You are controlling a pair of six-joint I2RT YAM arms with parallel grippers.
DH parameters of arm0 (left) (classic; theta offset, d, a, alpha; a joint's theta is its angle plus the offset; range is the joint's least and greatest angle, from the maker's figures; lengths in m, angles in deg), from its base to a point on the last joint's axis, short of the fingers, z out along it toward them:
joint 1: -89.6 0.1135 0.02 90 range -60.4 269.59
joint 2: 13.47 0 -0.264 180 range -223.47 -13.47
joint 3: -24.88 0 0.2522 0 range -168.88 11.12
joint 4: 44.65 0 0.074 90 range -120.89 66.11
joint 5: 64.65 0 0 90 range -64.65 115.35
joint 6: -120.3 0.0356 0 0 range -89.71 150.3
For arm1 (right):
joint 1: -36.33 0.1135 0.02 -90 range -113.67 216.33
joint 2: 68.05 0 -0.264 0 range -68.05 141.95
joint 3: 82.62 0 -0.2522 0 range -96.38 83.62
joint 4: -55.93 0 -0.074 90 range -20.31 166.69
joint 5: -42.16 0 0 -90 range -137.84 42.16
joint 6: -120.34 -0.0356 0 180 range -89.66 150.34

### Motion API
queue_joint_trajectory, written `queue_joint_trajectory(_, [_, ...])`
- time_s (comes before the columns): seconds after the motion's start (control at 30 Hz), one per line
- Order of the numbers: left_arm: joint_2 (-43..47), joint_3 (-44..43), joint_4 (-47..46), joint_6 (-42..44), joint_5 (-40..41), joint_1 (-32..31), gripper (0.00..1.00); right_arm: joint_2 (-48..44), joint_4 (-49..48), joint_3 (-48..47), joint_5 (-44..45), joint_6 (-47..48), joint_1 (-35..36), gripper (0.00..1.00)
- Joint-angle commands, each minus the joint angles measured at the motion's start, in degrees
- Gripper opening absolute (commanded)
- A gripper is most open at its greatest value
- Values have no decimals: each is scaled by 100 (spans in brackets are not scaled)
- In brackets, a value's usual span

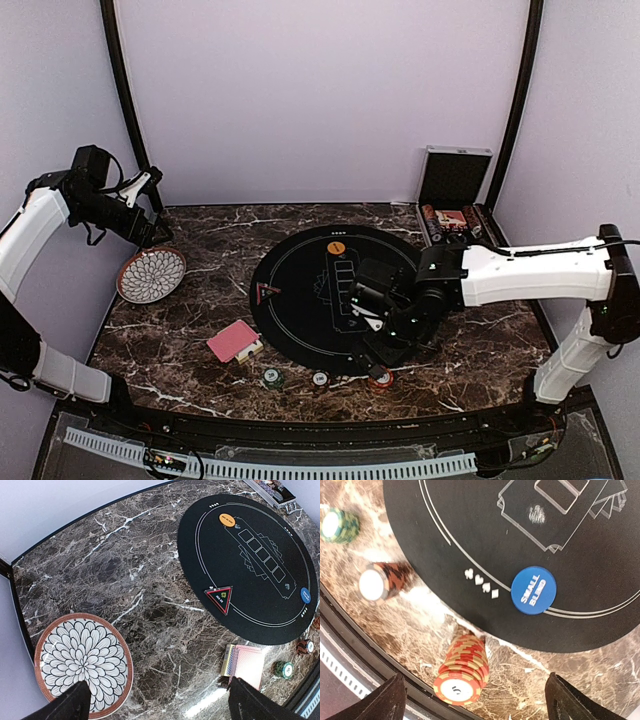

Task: Distribute texas hold em gaming equipment
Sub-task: Pick up the pile of poker chips from the pile of poker chips.

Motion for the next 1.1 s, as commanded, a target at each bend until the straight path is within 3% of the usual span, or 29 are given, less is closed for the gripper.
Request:
queue_joint_trajectory(0.0, [154, -216, 209, 107, -106, 13, 99, 145, -225, 155, -244, -188, 89, 99])
queue_joint_trajectory(1.07, [147, -252, 240, 127, -135, 7, 99, 614, -517, 500, -262, -167, 254, 65])
